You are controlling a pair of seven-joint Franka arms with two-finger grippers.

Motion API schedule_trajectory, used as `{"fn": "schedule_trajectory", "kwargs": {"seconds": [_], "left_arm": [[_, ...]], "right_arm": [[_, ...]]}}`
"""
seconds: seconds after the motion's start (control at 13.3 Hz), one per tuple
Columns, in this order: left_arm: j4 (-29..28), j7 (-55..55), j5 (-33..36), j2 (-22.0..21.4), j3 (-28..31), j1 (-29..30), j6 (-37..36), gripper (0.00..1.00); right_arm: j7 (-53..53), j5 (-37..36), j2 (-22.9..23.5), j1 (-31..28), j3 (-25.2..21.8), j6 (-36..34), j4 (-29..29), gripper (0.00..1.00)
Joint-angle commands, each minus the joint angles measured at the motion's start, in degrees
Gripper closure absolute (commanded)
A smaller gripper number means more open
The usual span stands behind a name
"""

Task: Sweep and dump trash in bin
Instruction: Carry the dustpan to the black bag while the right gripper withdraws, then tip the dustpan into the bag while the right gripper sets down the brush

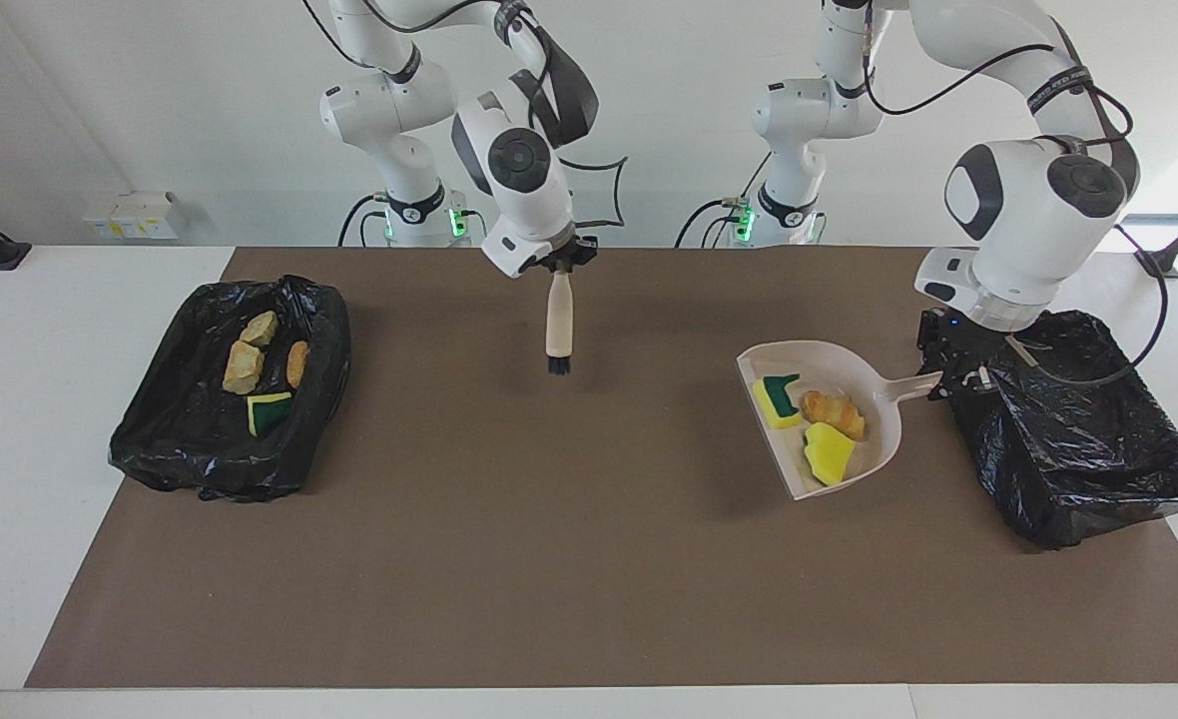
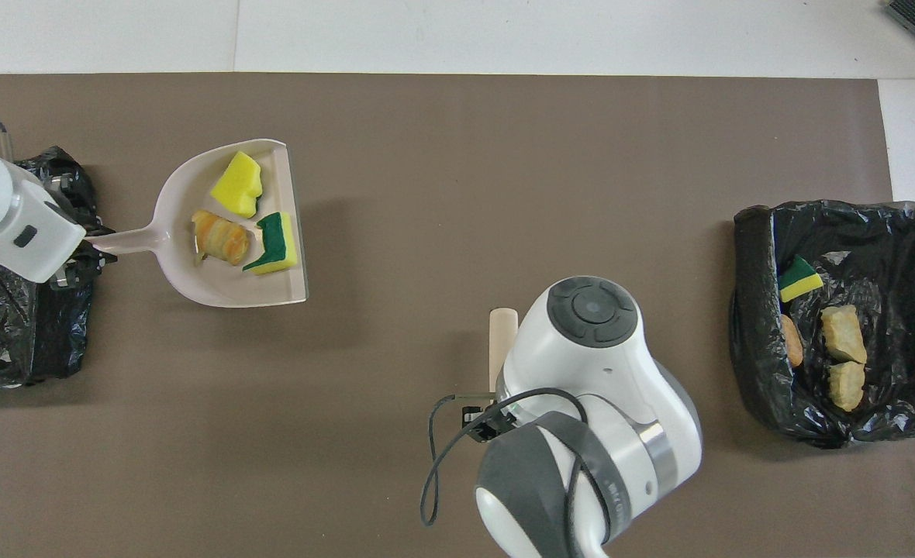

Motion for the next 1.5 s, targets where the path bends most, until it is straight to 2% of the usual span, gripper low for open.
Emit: {"fn": "schedule_trajectory", "kwargs": {"seconds": [0.0, 0.15, 0.38, 0.75, 1.05, 1.13, 1.2, 1.28, 1.35, 1.43], "left_arm": [[1.94, 7.82, -1.01, 0.75, -0.64, 6.57, -1.66, 1.0], [2.21, 11.07, -2.06, 0.67, -0.64, 12.1, -1.58, 1.0], [5.45, 19.15, -2.51, 1.8, -0.55, 18.44, -1.93, 1.0], [11.6, 24.26, -0.58, 4.61, -0.47, 27.67, -3.07, 1.0], [20.64, 24.53, 12.41, 10.05, -0.55, 28.3, -3.51, 1.0], [22.41, 24.45, 15.04, 11.2, -0.47, 28.04, -3.25, 1.0], [22.34, 24.1, 18.81, 11.3, -0.55, 27.52, -2.64, 1.0], [22.16, 23.57, 22.07, 11.39, -0.55, 26.73, -1.76, 1.0], [21.73, 22.52, 24.19, 11.3, -0.55, 25.94, 0.16, 1.0], [20.42, 20.86, 27.43, 11.04, -0.55, 25.58, 1.31, 1.0]], "right_arm": [[2.59, 2.1, 2.82, 3.99, -0.26, 4.32, -0.05, 1.0], [2.08, 2.19, 4.24, 4.89, -0.26, 5.04, -0.84, 1.0], [-2.92, 2.19, 2.4, 4.98, -0.26, 5.91, -6.27, 1.0], [-0.4, 2.37, 2.92, 4.98, -0.26, 9.16, -7.52, 1.0], [-0.22, 2.63, 3.19, 4.98, -0.26, 11.89, -8.84, 0.97], [-0.13, 4.54, 3.27, 4.98, -0.26, 11.98, -8.76, 0.82], [-0.04, 5.43, 3.36, 4.89, -0.26, 12.06, -8.58, 0.57], [-0.3, 5.44, 3.71, 4.8, -0.35, 12.15, -8.32, 0.14], [-0.56, 5.44, 3.71, 4.8, -0.35, 12.15, -8.05, 0.0], [-0.13, 5.44, 4.24, 4.71, -0.44, 12.33, -7.53, 0.0]]}}
